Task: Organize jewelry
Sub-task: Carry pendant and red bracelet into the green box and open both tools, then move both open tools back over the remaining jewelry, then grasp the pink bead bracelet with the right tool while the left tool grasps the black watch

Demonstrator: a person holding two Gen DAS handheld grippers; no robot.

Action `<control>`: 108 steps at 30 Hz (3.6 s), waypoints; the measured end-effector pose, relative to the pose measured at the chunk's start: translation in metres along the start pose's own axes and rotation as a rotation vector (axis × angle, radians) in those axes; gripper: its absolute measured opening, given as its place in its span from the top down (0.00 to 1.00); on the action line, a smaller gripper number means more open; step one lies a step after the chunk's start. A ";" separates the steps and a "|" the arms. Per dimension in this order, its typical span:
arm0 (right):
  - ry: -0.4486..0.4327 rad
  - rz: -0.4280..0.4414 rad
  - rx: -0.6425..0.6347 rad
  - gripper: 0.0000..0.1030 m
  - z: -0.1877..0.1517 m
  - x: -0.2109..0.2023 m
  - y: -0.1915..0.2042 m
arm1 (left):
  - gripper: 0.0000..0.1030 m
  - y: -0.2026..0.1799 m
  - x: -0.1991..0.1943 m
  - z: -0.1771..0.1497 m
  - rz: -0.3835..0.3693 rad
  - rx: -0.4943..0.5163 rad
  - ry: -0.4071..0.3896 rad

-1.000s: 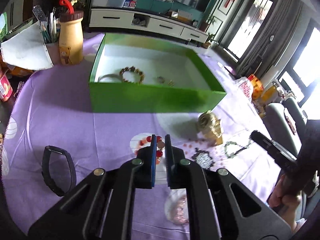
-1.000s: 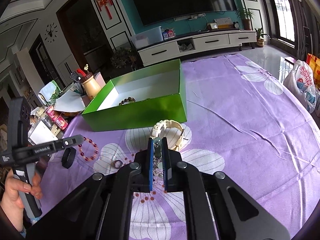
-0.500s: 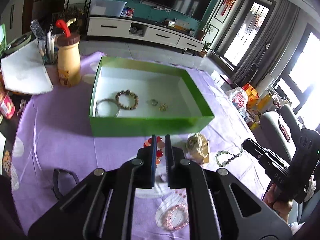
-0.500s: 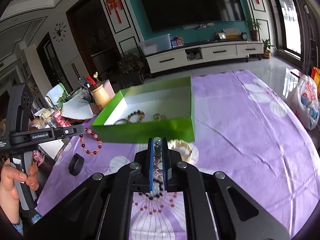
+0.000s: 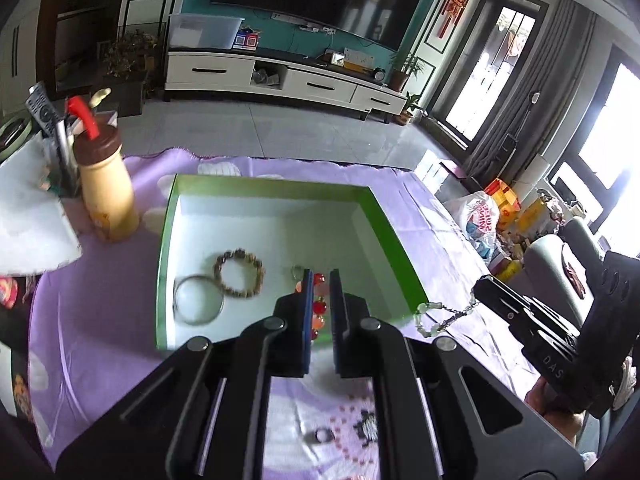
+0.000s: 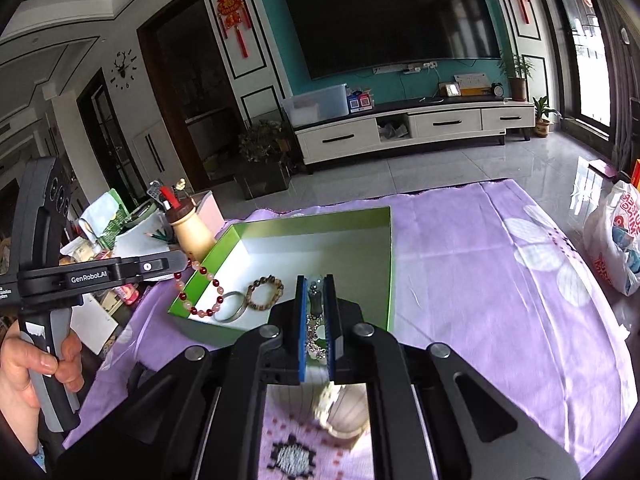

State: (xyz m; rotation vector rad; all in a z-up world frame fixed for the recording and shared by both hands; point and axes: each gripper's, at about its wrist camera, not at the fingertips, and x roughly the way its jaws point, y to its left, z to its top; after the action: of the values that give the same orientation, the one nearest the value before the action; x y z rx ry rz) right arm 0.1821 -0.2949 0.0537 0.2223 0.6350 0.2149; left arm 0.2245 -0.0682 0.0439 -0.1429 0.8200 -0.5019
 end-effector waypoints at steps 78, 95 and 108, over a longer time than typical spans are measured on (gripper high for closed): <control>0.252 0.040 -0.159 0.46 -0.103 -0.069 0.064 | 0.10 0.074 -0.113 -0.159 0.243 -0.083 0.071; 0.428 -0.003 -0.117 0.67 -0.184 -0.018 0.084 | 0.10 0.069 -0.113 -0.212 0.217 -0.067 0.099; 0.368 -0.103 -0.264 0.93 -0.182 0.003 0.097 | 0.10 0.079 -0.099 -0.201 0.185 -0.087 0.089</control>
State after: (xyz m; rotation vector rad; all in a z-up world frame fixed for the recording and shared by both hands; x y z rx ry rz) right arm 0.0617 -0.1760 -0.0640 -0.1086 0.9714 0.2397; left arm 0.0505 0.0625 -0.0518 -0.1244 0.9327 -0.3000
